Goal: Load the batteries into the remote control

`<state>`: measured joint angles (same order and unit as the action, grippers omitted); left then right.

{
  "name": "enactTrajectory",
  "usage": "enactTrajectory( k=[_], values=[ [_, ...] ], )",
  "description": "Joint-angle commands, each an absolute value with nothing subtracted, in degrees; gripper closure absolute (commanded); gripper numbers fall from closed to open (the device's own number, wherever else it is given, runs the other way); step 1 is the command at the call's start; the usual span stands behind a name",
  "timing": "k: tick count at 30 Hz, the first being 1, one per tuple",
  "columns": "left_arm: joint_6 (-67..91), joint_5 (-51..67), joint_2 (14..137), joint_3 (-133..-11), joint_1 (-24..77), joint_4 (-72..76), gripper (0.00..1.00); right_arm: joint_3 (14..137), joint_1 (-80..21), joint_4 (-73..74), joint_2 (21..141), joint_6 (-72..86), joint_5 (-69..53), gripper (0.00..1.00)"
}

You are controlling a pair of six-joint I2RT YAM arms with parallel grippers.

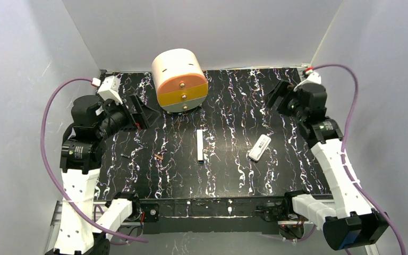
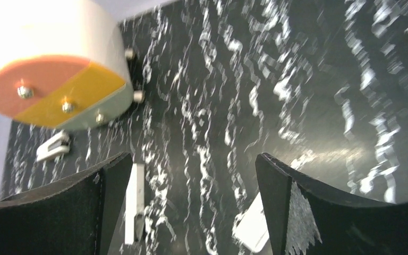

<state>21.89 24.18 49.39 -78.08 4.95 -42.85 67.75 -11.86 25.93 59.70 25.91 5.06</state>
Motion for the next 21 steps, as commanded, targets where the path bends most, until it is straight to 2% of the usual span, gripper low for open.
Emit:
enactTrajectory(
  k=[1,3,5,11,14,21],
  values=[
    [23.83,31.09,49.41,-73.98,4.81,-37.04,0.01,57.08,-11.68,15.27,58.58,32.56,-10.62,0.06],
    [25.36,32.71,48.87,-69.87,4.75,-33.63,0.01,54.57,-11.68,15.81,60.63,31.74,-15.32,0.07],
    [26.85,34.09,48.17,-65.09,4.80,-28.47,0.02,52.53,-11.80,17.01,62.54,31.47,-14.20,0.07],
    [31.76,36.07,50.10,-55.56,5.01,-20.07,0.02,50.33,-12.70,23.93,65.61,27.34,5.24,0.06],
    [32.85,34.84,51.52,-52.34,5.46,-16.97,0.02,53.04,-14.64,30.94,70.82,26.07,14.81,0.05],
    [33.49,33.50,54.08,-47.57,6.71,-11.46,0.02,51.96,-23.61,33.71,79.85,32.47,22.15,0.01]
  ],
)
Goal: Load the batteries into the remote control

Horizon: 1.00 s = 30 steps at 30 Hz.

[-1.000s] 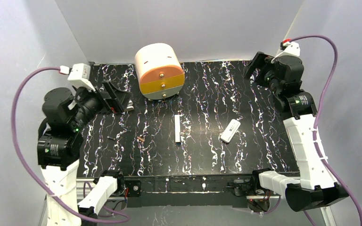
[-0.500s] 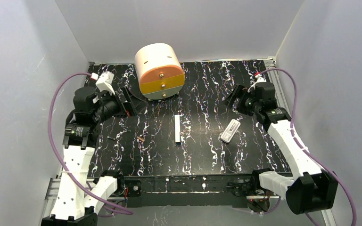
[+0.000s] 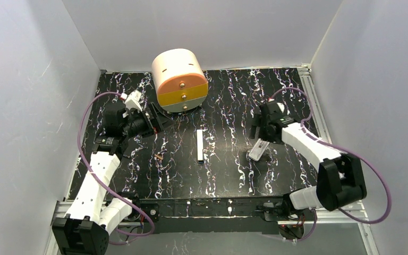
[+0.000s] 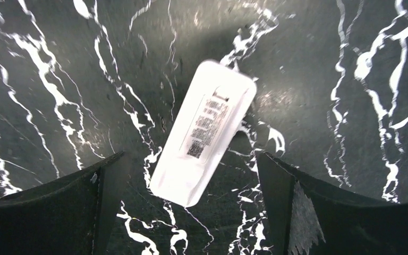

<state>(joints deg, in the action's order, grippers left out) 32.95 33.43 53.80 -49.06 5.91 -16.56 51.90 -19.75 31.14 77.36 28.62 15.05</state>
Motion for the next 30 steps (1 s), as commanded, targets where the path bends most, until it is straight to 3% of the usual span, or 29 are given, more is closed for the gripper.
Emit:
enactTrajectory(
  k=[1,12,26,30],
  values=[
    [33.49,33.34,54.25,-47.13,6.72,-10.99,0.01,51.90,-24.08,33.57,80.67,33.80,22.37,0.01],
    [33.51,32.95,54.54,-45.01,7.20,-9.28,0.02,48.78,-24.81,28.42,84.35,39.60,21.74,0.03],
    [34.61,33.58,50.07,-41.66,12.20,-10.24,0.02,48.73,-24.80,26.57,89.16,45.94,25.74,0.23],
    [35.10,31.61,51.16,-41.81,15.25,-10.03,0.01,46.52,-24.76,24.69,89.46,47.21,24.25,0.36]
  ],
)
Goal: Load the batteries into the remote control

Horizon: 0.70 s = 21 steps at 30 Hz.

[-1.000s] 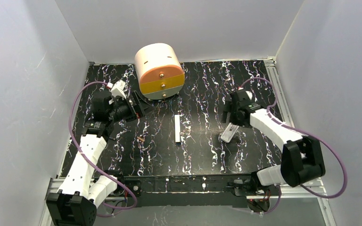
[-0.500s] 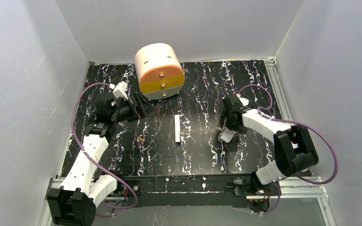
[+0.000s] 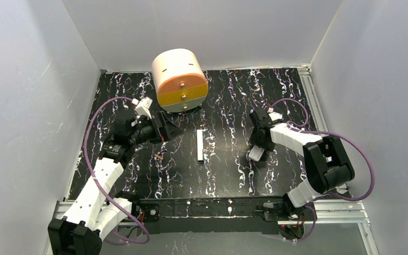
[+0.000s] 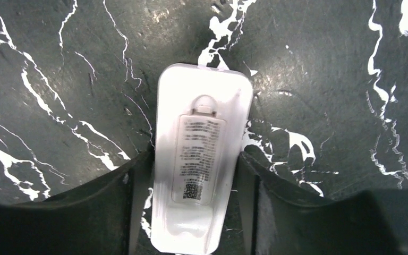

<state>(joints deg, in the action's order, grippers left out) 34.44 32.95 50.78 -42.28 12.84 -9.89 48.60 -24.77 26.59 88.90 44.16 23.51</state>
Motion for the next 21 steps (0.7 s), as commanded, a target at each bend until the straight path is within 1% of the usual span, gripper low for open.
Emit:
enactTrajectory(
  k=[1,3,7,8,12,14,18,21],
  values=[
    [35.43,31.34,51.76,-41.83,15.87,-9.76,0.01,46.08,-24.66,24.36,89.51,47.54,23.88,0.39],
    [36.43,31.31,53.41,-42.04,17.30,-8.62,0.01,45.84,-24.40,24.25,89.68,47.93,23.42,0.42],
    [37.98,29.36,56.13,-42.83,21.63,-6.94,0.02,46.54,-23.91,24.24,89.17,48.77,21.55,0.56],
    [38.38,28.61,56.61,-42.93,22.95,-6.35,0.01,46.84,-23.86,24.30,88.59,49.34,20.35,0.58],
    [40.41,25.84,58.74,-42.70,28.35,-2.91,0.02,47.01,-23.34,22.65,83.96,54.19,11.88,0.59],
    [41.77,24.42,60.13,-42.18,30.96,-0.48,0.03,46.11,-22.99,19.83,81.24,58.56,6.31,0.60],
    [44.57,19.94,64.38,-42.11,36.97,4.15,0.05,43.38,-23.06,14.91,78.49,71.31,-4.38,0.59],
    [44.83,15.11,69.11,-44.24,41.36,4.85,0.06,39.31,-23.10,10.19,76.76,81.09,-8.08,0.59]
  ],
)
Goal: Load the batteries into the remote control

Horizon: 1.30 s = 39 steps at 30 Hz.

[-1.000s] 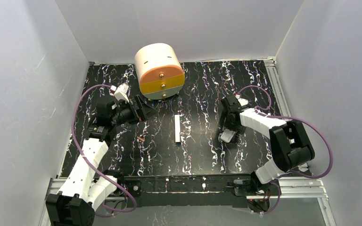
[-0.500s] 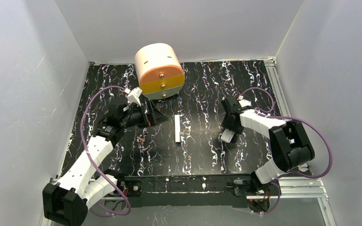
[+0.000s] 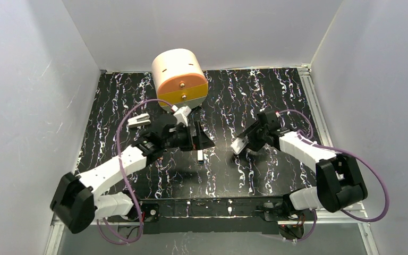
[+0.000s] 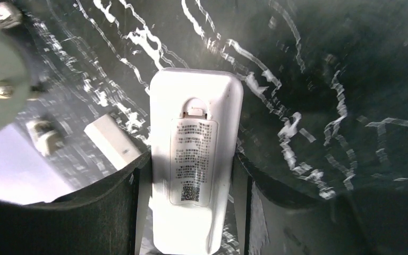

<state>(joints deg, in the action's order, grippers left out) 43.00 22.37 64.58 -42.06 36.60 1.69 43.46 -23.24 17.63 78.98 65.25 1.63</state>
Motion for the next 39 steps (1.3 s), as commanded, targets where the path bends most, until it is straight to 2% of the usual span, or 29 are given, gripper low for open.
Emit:
enactTrajectory(
  k=[1,9,19,29,36,37,39],
  values=[
    [45.19,13.52,70.88,-44.83,42.45,5.81,0.06,37.87,-23.10,9.03,76.02,84.29,-8.52,0.59],
    [48.82,9.50,83.05,-47.72,47.37,14.83,0.11,31.34,-23.10,3.30,71.68,99.89,-10.60,0.60],
    [48.14,10.07,90.08,-50.52,48.41,18.66,0.36,31.91,-23.11,1.80,75.52,102.12,-16.19,0.58],
    [48.54,11.87,92.14,-50.77,48.38,18.98,0.53,35.34,-23.08,3.66,78.28,101.36,-17.81,0.57],
    [47.23,15.86,94.05,-52.64,48.39,18.98,0.75,34.65,-23.12,3.84,78.79,100.41,-17.86,0.56],
    [47.26,16.79,94.49,-52.87,48.36,18.96,0.81,34.57,-23.08,3.69,78.71,100.16,-17.74,0.55],
    [47.16,18.87,95.19,-53.31,48.24,18.92,0.97,34.58,-23.03,3.41,78.73,98.79,-17.60,0.45]
  ],
)
